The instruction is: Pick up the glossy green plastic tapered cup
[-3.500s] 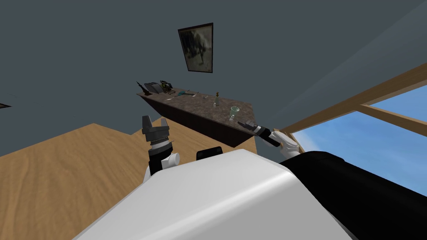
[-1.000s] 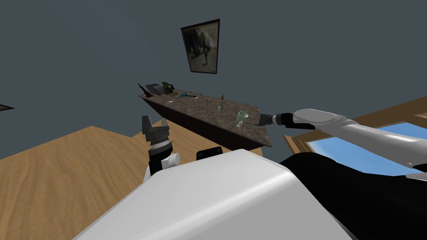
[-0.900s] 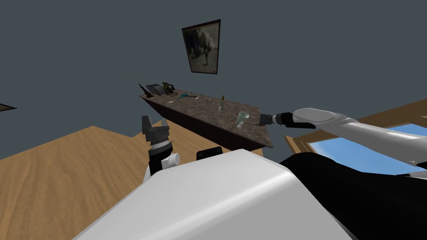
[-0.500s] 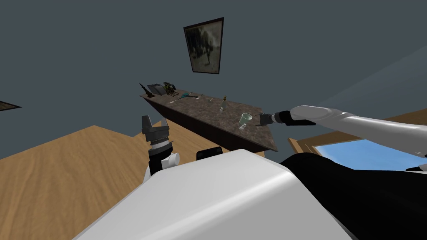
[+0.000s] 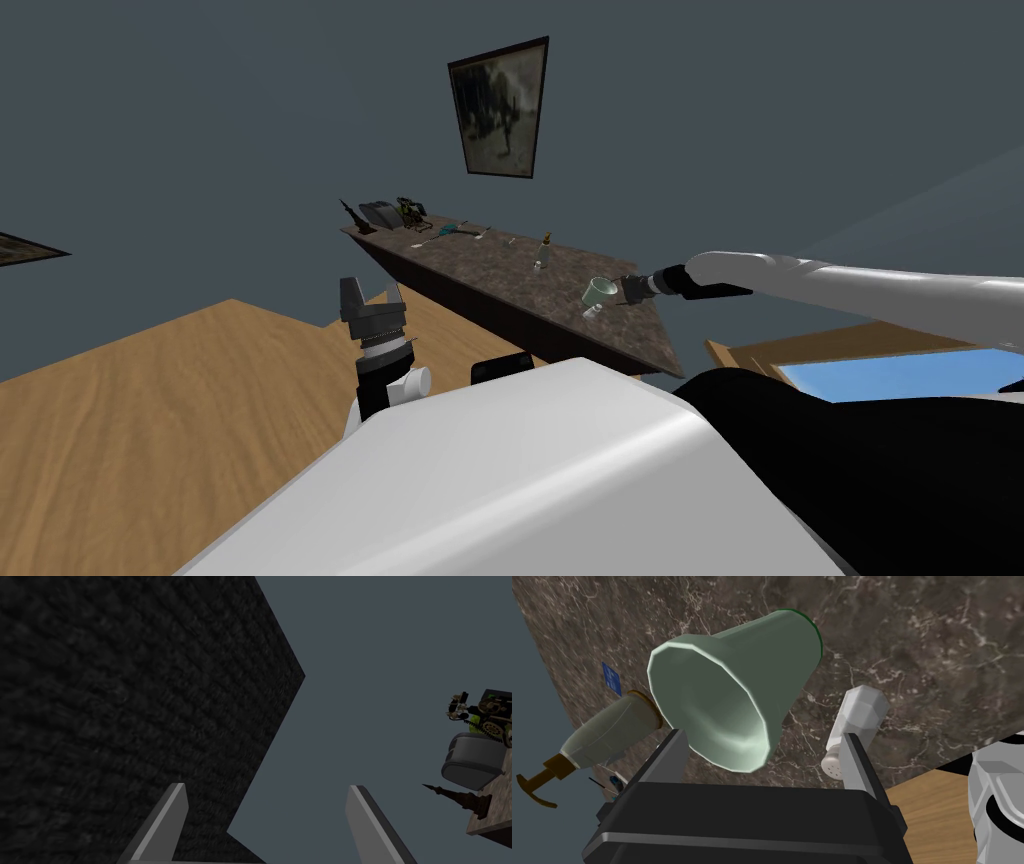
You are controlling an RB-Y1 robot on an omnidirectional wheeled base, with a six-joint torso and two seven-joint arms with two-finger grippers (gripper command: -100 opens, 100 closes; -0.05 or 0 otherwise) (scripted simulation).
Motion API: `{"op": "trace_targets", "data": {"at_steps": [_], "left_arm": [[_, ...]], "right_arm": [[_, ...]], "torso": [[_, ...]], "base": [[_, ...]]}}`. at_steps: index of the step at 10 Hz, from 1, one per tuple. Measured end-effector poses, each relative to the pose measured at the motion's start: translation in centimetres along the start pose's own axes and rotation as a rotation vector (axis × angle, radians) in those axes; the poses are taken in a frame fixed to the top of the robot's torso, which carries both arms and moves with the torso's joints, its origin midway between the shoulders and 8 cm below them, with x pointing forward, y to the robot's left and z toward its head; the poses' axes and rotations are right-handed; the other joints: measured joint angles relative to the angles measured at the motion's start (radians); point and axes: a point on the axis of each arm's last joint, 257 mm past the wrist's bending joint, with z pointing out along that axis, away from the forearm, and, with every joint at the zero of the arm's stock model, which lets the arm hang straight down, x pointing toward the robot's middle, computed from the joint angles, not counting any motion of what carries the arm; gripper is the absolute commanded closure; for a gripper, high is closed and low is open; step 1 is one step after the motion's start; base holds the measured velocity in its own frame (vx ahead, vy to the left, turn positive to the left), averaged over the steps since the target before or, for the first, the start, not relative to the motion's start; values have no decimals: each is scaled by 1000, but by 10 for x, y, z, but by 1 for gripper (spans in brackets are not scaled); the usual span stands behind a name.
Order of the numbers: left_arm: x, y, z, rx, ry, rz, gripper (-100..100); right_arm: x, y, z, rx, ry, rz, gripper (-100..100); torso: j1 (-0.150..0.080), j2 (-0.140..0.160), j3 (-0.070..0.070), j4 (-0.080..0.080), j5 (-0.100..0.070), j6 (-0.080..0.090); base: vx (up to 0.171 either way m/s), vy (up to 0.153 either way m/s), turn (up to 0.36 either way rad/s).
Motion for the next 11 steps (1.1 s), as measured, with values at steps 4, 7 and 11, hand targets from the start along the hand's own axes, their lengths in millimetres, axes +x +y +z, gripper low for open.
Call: {"op": "trace_targets", "data": {"at_steps": [4, 7, 11], "left_arm": [[0, 0, 0, 0, 0, 0, 0], [0, 0, 0, 0, 0, 0, 0], [0, 0, 0, 0, 0, 0, 0]], "right_arm": [[6, 14, 6, -31, 17, -11, -100], [14, 29, 12, -27, 23, 0, 100], [14, 29, 12, -27, 24, 1, 100]], "torso": [[-1, 2, 2, 1, -1, 0], [-2, 3, 2, 1, -1, 0], [-2, 5, 3, 1, 0, 0]], "base": [[30, 7, 59], [19, -2, 17], [0, 0, -3]]}}
